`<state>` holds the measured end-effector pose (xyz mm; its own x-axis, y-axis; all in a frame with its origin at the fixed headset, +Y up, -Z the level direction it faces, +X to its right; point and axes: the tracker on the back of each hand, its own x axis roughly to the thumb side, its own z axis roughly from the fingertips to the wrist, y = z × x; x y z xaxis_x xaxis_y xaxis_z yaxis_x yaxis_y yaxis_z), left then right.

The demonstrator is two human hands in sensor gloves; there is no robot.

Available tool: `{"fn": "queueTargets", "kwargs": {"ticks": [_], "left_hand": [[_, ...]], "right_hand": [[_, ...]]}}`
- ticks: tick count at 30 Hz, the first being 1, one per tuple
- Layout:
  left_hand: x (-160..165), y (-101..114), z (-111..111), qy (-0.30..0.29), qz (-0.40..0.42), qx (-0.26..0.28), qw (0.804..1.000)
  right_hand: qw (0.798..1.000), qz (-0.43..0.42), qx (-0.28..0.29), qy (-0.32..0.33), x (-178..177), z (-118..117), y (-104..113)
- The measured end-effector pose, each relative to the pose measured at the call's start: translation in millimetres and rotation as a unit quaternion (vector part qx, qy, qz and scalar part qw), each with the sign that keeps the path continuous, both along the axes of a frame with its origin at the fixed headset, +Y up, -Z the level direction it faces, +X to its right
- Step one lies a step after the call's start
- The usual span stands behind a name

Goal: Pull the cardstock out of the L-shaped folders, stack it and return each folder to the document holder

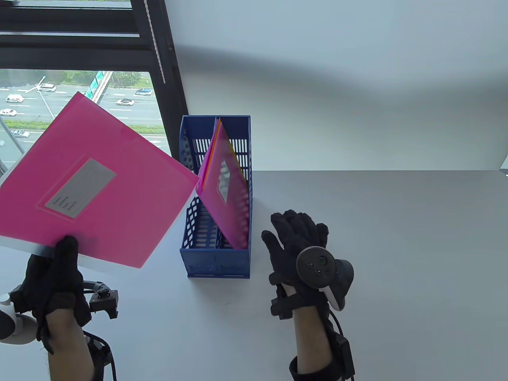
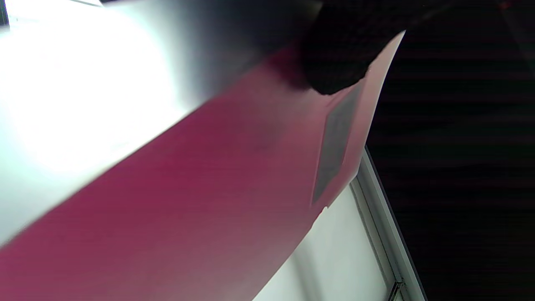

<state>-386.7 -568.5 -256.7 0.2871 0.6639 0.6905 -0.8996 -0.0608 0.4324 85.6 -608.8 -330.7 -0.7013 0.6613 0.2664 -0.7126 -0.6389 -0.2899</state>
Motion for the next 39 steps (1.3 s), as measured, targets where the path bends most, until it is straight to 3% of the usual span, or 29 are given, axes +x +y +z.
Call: {"fn": "queueTargets", "kwargs": {"ticks": [7,14,23,32,39], "left_hand": [[-7,11,13,-0.006,-0.034,0.004,0.999],[9,4,-12,-0.109,-0.090,-0.045,0.989],[73,-40,-72,-0.260,-0.132,-0.128,0.948],[113,-67,-91,-0.319,-0.127,-0.161,0.925],[122,-74,-93,-0.316,-0.111,-0.168,0.927]], "right_hand": [[0.997,-0.049,0.048,0.033,14,21,27],[0.986,-0.127,0.067,0.080,24,31,39],[0.961,-0.230,-0.010,0.156,22,11,21],[0.949,-0.246,-0.062,0.190,10,-6,6],[0.976,-0.190,-0.014,0.106,4,0,10]]}}
